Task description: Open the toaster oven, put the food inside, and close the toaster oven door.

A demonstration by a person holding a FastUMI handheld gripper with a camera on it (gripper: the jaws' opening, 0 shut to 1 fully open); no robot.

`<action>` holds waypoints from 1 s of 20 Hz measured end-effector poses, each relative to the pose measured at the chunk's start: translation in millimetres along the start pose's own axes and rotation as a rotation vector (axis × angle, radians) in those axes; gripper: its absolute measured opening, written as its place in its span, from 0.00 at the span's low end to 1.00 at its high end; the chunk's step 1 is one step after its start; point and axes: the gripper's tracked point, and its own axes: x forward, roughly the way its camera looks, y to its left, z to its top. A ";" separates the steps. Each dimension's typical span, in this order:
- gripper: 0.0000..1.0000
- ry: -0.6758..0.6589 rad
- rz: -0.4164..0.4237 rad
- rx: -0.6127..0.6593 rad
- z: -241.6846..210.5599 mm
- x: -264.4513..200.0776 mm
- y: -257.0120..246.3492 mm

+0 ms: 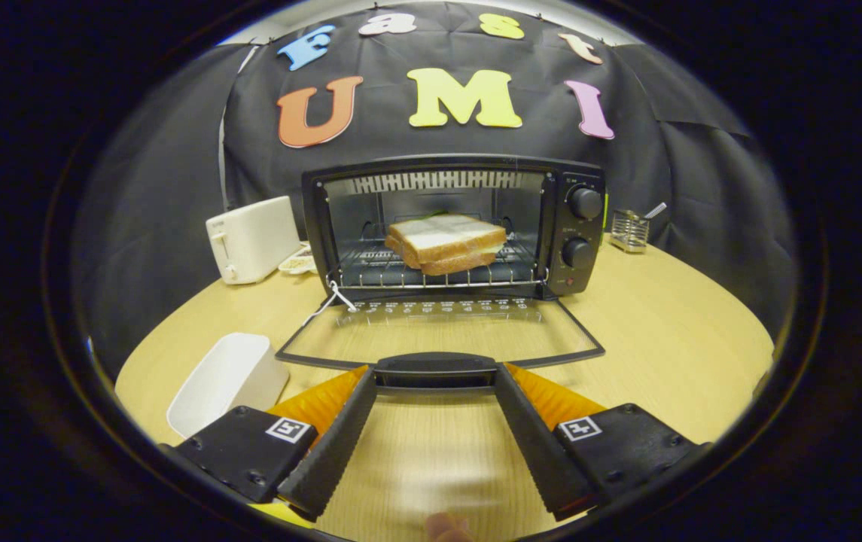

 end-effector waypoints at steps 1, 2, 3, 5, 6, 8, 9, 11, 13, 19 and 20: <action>1.00 0.006 -0.021 -0.014 -1.9 -0.7 -0.2; 1.00 0.001 -0.030 -0.016 -0.1 -0.6 -0.2; 1.00 -0.003 -0.028 -0.002 0.2 -0.1 0.9; 1.00 -0.052 -0.023 0.024 7.8 -3.2 1.0; 1.00 -0.118 -0.022 0.019 18.3 -6.9 1.3; 1.00 -0.275 -0.019 -0.034 43.7 -10.2 2.5; 1.00 -0.310 -0.016 -0.036 50.0 -9.9 4.1; 1.00 -0.328 -0.011 -0.032 58.7 -6.2 3.3; 1.00 -0.336 -0.012 -0.038 69.8 -5.7 3.4; 1.00 -0.345 -0.009 -0.042 100.5 -2.7 7.0; 1.00 -0.346 -0.009 -0.041 105.1 -1.5 7.1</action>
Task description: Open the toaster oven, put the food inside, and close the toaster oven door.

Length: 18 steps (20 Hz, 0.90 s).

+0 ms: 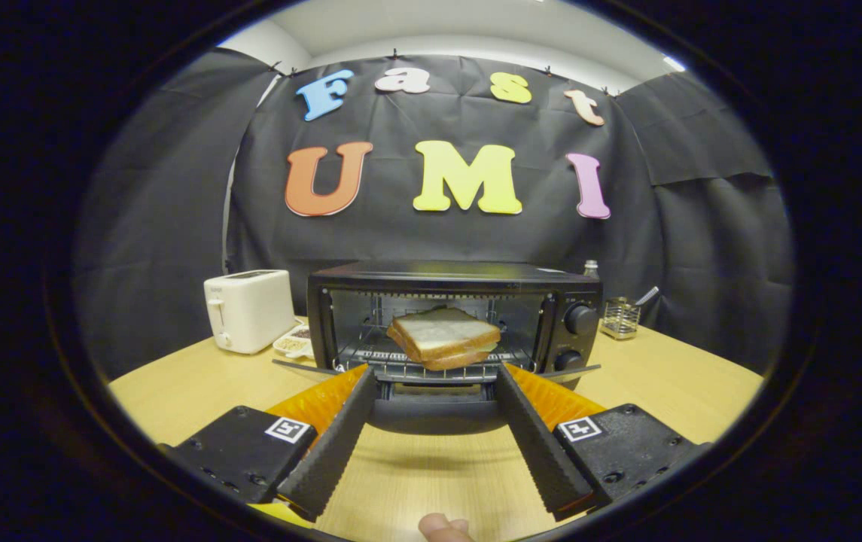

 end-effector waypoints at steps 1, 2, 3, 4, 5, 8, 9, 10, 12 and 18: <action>1.00 -0.002 -0.002 0.001 3.3 2.8 0.1; 1.00 -0.001 -0.002 0.003 6.2 4.3 -0.4; 1.00 -0.003 -0.004 0.004 9.0 6.5 0.2; 1.00 -0.007 -0.003 0.003 12.9 8.5 1.0; 1.00 -0.015 0.000 -0.001 18.3 13.6 1.2; 1.00 -0.036 0.016 -0.003 30.2 26.0 0.9; 1.00 -0.041 0.019 -0.004 33.6 31.7 0.8; 1.00 -0.046 0.019 -0.004 37.7 35.4 0.6; 1.00 -0.058 0.024 -0.008 48.3 49.3 1.0; 1.00 -0.070 0.088 -0.003 70.2 57.5 3.4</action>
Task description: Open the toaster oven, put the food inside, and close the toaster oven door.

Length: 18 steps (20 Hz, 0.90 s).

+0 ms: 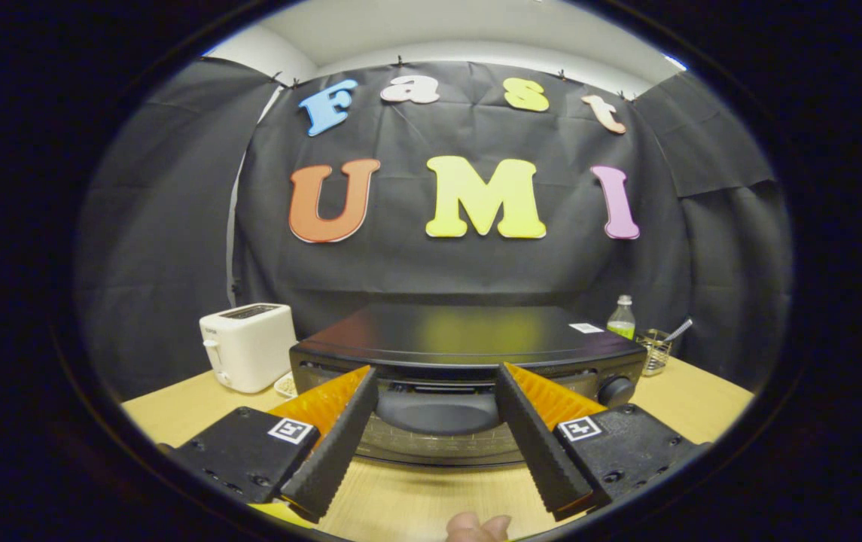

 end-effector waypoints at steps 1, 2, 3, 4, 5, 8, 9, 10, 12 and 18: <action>1.00 -0.004 0.003 -0.008 4.1 -5.5 -1.2; 1.00 -0.002 -0.004 -0.019 9.0 -11.7 -4.8; 1.00 0.004 -0.014 -0.036 14.1 -19.7 -8.4; 1.00 0.011 -0.031 -0.061 21.7 -20.1 -8.5; 1.00 0.015 -0.043 -0.088 28.2 -30.8 -12.2; 1.00 0.007 -0.042 -0.100 58.4 -70.8 -12.8; 1.00 -0.003 -0.038 -0.074 73.1 -83.2 -11.6; 1.00 0.005 -0.031 -0.050 86.5 -96.4 -10.0; 1.00 0.000 -0.039 0.001 121.5 -122.9 -12.0; 1.00 -0.088 -0.061 -0.049 200.6 -195.3 -24.4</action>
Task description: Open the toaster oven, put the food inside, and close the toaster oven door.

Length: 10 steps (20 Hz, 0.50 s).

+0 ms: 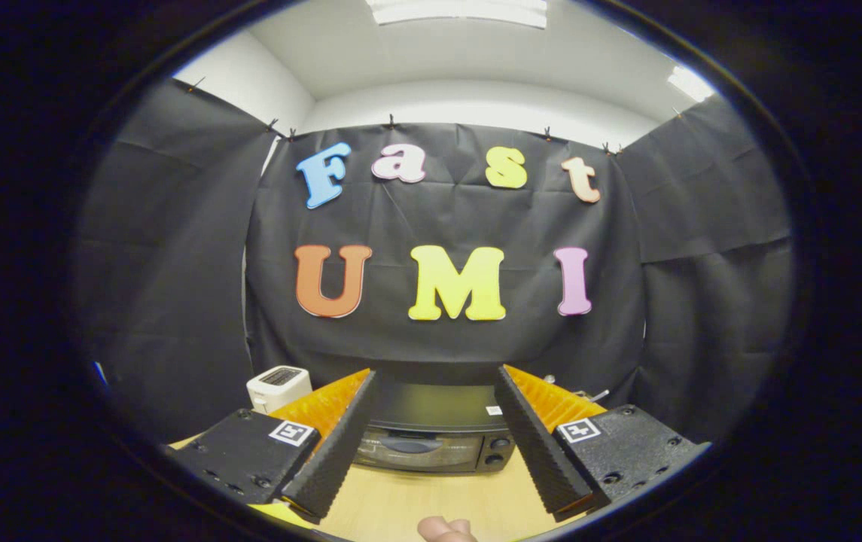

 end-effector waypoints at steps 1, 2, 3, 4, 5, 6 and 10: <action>1.00 0.010 0.007 -0.011 -2.8 -8.0 -3.6; 1.00 0.035 0.005 -0.003 -9.1 -17.5 -7.3; 1.00 0.035 0.007 0.016 -13.6 -27.9 -12.5; 1.00 0.026 0.011 0.044 -18.0 -36.9 -14.7; 1.00 0.008 0.016 0.074 -21.6 -45.9 -16.5; 1.00 0.012 0.036 0.076 -28.5 -51.0 -15.4; 1.00 0.061 0.058 0.033 -54.9 -65.3 -25.6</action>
